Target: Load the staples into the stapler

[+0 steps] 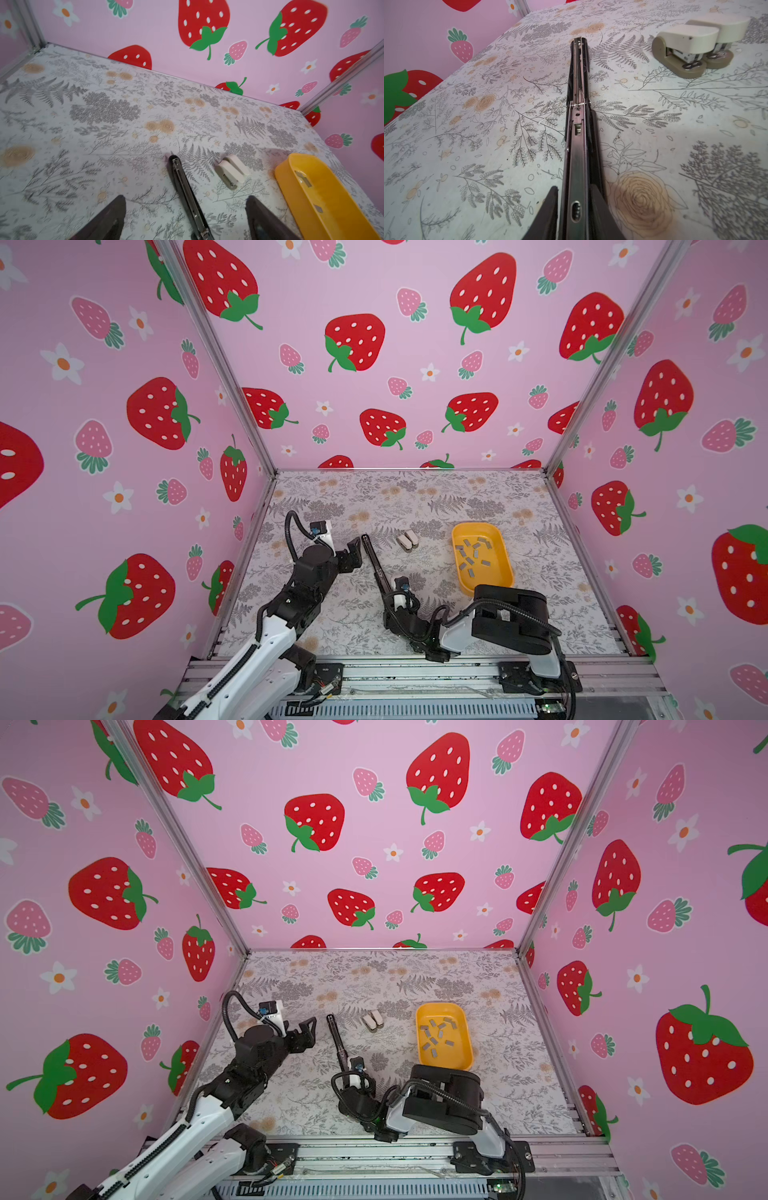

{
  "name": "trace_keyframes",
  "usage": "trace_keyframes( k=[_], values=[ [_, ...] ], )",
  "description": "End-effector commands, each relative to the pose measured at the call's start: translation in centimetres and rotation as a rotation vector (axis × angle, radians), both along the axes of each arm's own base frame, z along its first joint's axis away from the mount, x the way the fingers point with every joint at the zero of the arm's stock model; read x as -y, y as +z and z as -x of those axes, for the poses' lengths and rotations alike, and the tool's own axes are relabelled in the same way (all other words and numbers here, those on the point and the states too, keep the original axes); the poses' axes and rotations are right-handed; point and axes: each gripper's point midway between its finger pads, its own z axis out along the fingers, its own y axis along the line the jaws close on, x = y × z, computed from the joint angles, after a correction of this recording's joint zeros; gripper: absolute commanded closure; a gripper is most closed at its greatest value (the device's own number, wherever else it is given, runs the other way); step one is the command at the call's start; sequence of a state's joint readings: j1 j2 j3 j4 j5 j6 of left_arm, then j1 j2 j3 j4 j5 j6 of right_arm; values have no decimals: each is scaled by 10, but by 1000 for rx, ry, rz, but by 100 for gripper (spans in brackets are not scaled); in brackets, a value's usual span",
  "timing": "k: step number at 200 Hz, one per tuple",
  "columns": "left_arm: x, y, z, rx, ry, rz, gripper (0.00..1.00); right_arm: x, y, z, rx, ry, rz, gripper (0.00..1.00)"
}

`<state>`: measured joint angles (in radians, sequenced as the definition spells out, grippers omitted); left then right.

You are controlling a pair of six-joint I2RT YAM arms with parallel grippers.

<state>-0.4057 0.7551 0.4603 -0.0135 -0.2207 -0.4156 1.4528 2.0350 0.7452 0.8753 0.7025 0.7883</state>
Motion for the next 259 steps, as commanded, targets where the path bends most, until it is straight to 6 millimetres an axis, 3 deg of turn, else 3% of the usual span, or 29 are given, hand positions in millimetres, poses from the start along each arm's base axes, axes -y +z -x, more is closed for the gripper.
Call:
trace_keyframes(
  k=[1,18,32,53,66,85,126,161,171,174,199,226,259],
  values=[
    [-40,-40,16,-105,168,-122,7,11,-41,6,-61,30,151,64],
    [-50,-53,17,-114,233,-128,4,9,-35,5,-51,35,150,58],
    [-40,-53,15,-130,168,-136,4,7,-25,5,-40,44,143,53],
    [-45,-61,11,-130,203,-153,1,6,-2,5,-20,57,128,49],
    [-52,-74,9,-119,255,-149,1,7,12,5,-5,68,117,41],
    [-49,-68,8,-132,234,-158,1,8,35,6,12,80,101,34],
    [-46,-71,13,-103,209,-125,1,24,83,5,50,74,96,33],
    [-26,-71,15,-74,95,-75,1,51,114,-7,96,26,101,36],
    [-21,-71,15,-72,62,-74,1,56,115,-9,105,23,110,36],
    [-19,-71,14,-72,53,-74,1,63,115,-22,105,-7,116,36],
    [-5,-69,13,-62,-29,-71,1,81,103,-53,75,-34,134,36],
    [-2,-69,14,-55,-45,-66,1,77,82,-82,40,17,178,42],
    [0,-68,15,-47,-58,-63,1,67,65,-102,33,57,230,44]
  ],
)
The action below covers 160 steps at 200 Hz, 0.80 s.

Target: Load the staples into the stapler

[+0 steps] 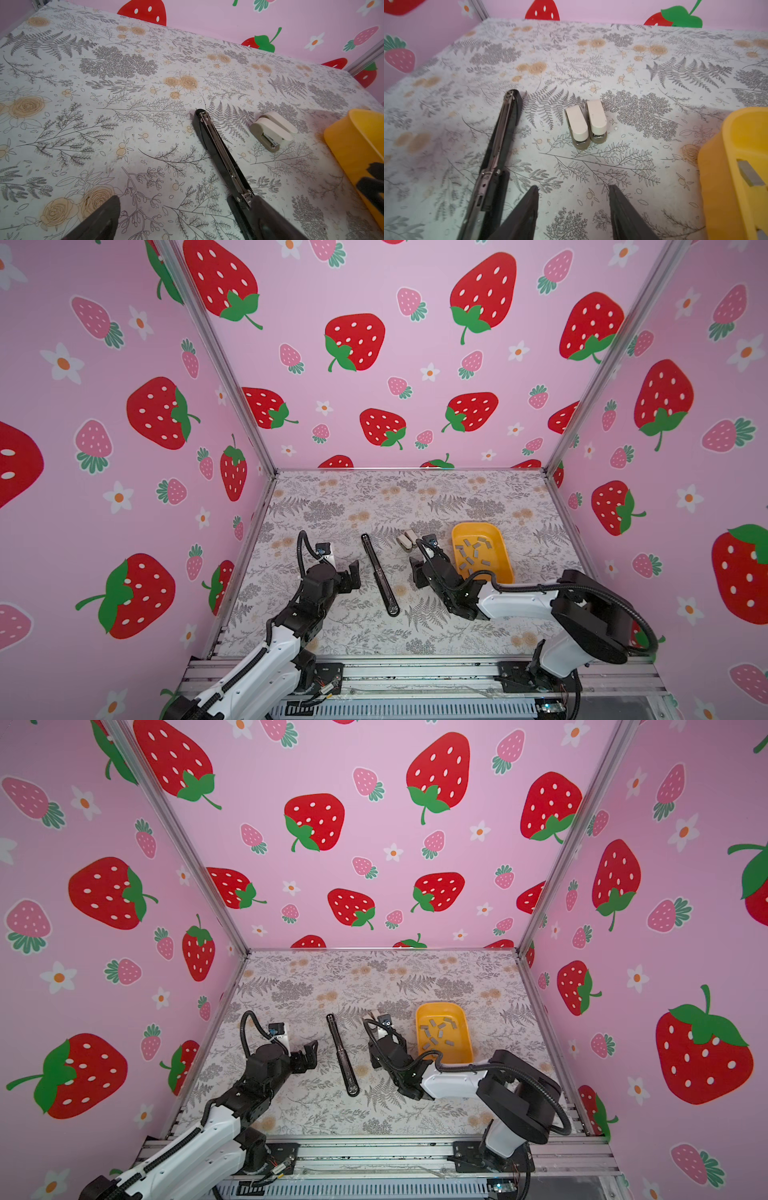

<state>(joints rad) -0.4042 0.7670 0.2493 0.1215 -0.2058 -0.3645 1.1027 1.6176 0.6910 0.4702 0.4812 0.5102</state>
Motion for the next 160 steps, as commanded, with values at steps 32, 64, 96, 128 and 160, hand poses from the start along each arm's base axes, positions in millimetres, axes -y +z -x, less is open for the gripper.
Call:
trace_keyframes(
  k=[32,64,96,128,160],
  values=[
    [8,4,0,26,-40,14,1,-29,-23,-21,-33,128,49,44],
    [7,5,0,29,-36,13,1,-35,-40,-37,-83,160,49,46],
    [9,4,0,29,-45,10,1,-39,-52,-46,-110,168,69,47],
    [8,6,0,38,-42,8,1,-39,-62,-52,-131,163,87,47],
    [8,5,-1,35,-35,4,1,-41,-75,-61,-154,152,118,47]
  ],
)
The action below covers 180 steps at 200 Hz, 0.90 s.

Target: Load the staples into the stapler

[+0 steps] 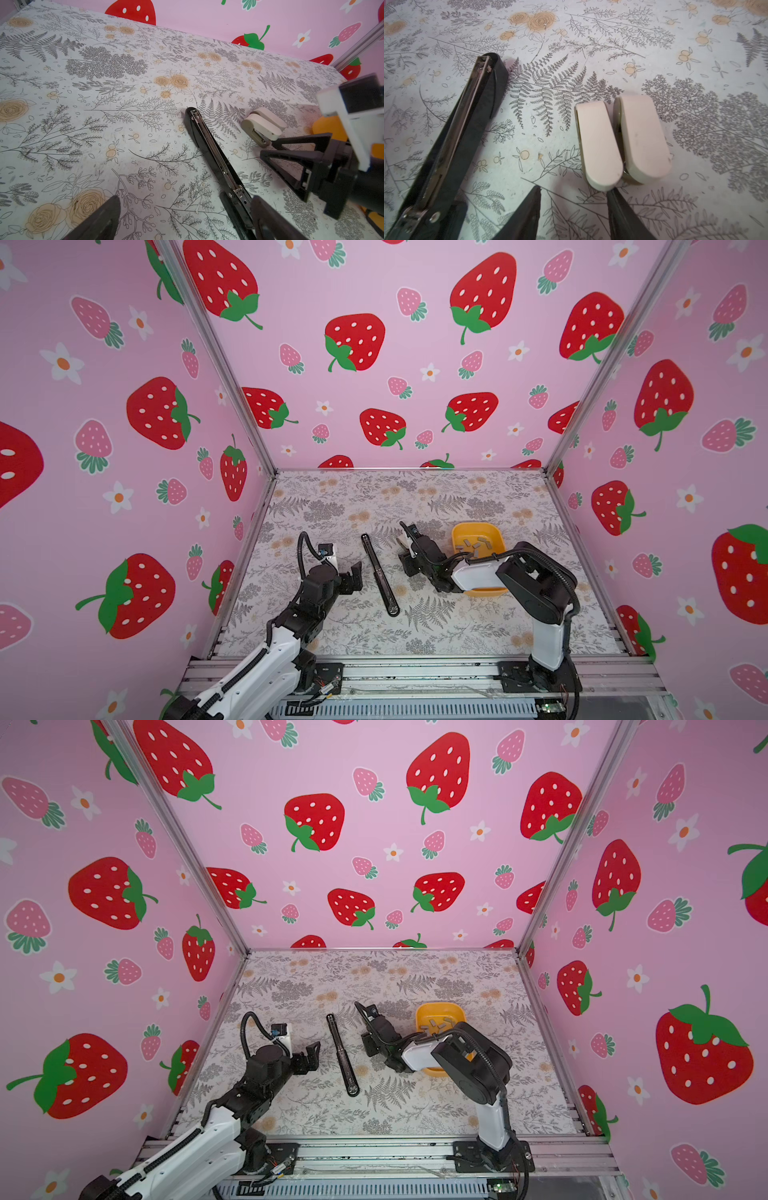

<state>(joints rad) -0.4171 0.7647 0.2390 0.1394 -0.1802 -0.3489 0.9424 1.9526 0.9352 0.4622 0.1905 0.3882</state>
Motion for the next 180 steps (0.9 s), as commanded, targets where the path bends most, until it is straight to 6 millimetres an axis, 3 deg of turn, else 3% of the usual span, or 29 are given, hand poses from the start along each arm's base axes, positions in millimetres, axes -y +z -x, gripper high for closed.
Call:
trace_keyframes(
  k=[1,49,98,155,180],
  values=[
    [0,6,-3,28,8,4,1,-2,-12,-7,-20,8,39,47],
    [2,7,-2,33,-9,7,1,-3,-23,-21,-17,-27,86,48],
    [3,5,-2,27,-13,4,1,6,-28,-30,12,-59,143,38],
    [2,6,-3,30,-6,-2,1,-12,-34,-42,18,9,140,39],
    [3,6,-3,30,-10,-1,1,-15,-35,-39,22,42,138,46]
  ],
)
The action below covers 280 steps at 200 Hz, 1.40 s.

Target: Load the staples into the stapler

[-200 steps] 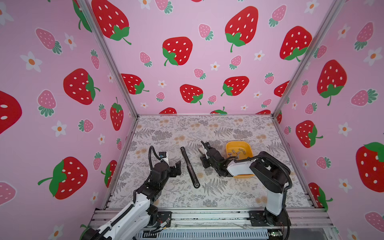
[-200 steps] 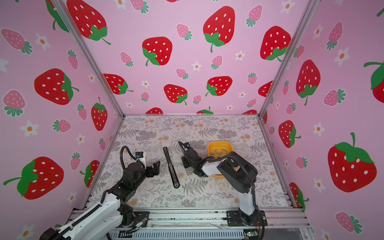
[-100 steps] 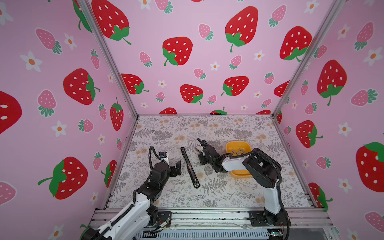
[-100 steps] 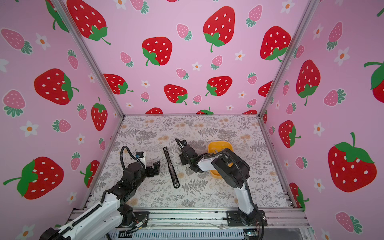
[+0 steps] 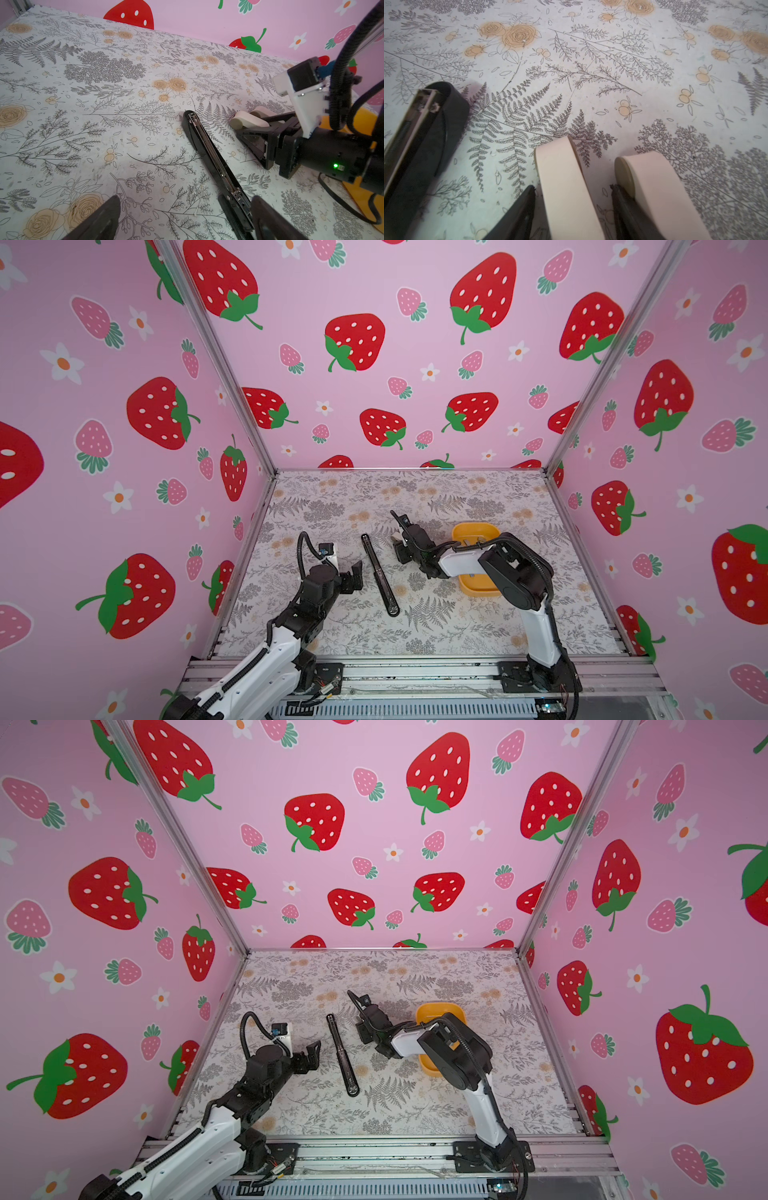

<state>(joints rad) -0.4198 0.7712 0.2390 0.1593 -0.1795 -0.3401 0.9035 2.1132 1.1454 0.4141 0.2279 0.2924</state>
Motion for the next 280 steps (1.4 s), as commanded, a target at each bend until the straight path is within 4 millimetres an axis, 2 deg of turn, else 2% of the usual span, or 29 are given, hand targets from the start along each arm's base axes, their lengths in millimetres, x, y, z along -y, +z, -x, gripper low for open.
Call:
trace_keyframes(
  k=[1,22,67,97,120,139,162,181,199,218,233,251,280],
  values=[
    [1,3,-1,16,-2,1,1,5,-26,10,-46,52,66,47],
    [0,4,-3,21,5,-5,1,2,-26,18,-50,104,46,57],
    [3,3,-5,8,-9,-8,1,5,-29,35,-58,168,31,72],
    [7,10,-6,26,-31,-14,1,10,-20,59,-47,224,8,76],
    [26,31,-8,86,-136,12,1,22,-16,81,-49,254,4,76],
    [46,57,-6,187,-255,45,1,34,-14,100,-31,277,29,76],
    [71,89,0,331,-434,10,0,39,-12,126,-25,343,36,76],
    [89,102,1,381,-559,-66,9,39,-15,146,-23,396,56,76],
    [114,100,9,396,-757,-137,13,39,-15,160,0,421,84,75],
    [136,93,17,387,-950,-207,25,44,-14,166,11,414,85,66],
    [142,89,12,346,-999,-252,30,50,-14,165,17,388,81,63],
    [145,87,7,320,-1036,-296,30,53,-10,165,27,378,69,59],
    [152,83,14,329,-1154,-350,30,62,-10,162,55,351,66,52]
  ],
)
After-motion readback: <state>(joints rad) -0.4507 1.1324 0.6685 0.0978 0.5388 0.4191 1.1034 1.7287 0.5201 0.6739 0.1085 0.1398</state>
